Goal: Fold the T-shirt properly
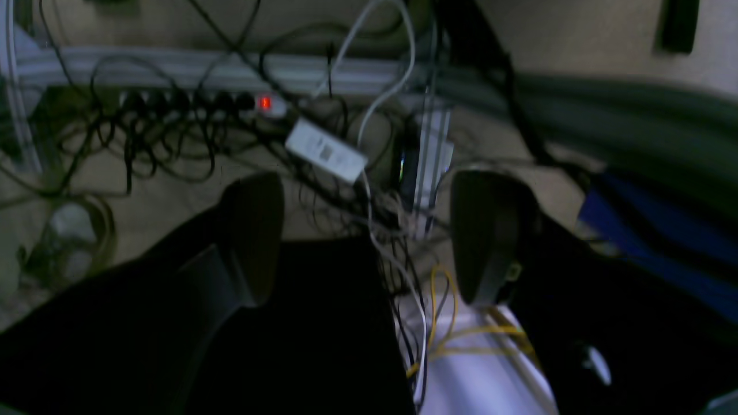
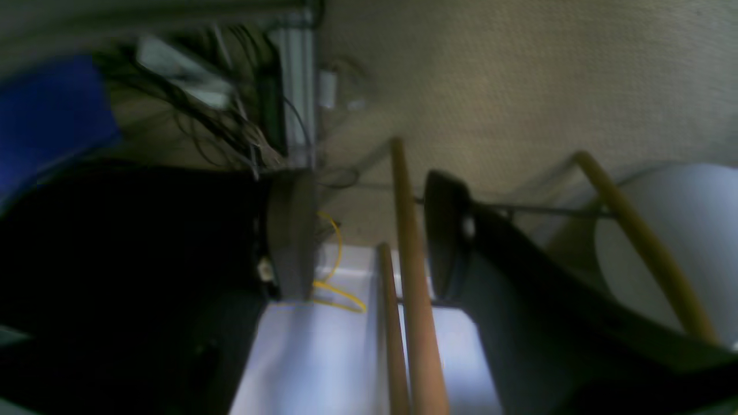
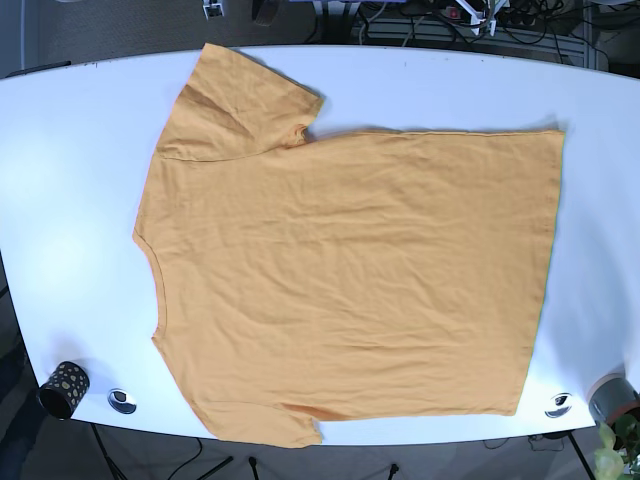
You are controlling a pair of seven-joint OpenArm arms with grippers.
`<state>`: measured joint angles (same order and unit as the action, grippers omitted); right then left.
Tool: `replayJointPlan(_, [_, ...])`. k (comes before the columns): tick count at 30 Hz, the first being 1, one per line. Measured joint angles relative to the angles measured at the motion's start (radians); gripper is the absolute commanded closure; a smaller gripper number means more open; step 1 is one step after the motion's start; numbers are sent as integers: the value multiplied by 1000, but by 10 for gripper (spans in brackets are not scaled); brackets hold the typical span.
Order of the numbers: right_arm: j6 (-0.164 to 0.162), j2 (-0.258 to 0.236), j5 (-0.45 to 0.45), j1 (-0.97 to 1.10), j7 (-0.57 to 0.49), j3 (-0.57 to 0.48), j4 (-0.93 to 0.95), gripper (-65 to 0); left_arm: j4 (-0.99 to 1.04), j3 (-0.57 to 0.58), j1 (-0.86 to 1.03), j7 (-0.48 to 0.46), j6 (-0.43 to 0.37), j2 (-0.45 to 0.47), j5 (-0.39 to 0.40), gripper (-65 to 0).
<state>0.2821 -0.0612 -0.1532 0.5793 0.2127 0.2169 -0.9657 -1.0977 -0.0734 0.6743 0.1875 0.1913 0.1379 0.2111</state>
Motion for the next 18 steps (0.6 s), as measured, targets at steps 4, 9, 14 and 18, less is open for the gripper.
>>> replayJointPlan(4, [0, 0, 2, 50, -2, 0, -70, -284, -28, -5, 41, 0, 0, 1, 0, -415])
replayJointPlan(9, [6, 3, 9, 117, -11, -1, -166, -284, -160, -43, 140, -3, 3, -1, 3, -415])
replayJointPlan(14, [7, -5, 118, 222, -1, -6, -268, -284, -294, -73, 237, 0, 1, -13, 1, -415])
replayJointPlan(18, [8, -29, 163, 314, -2, -18, -365, -284, -406, -81, 331, -3, 2, -13, 3, -415])
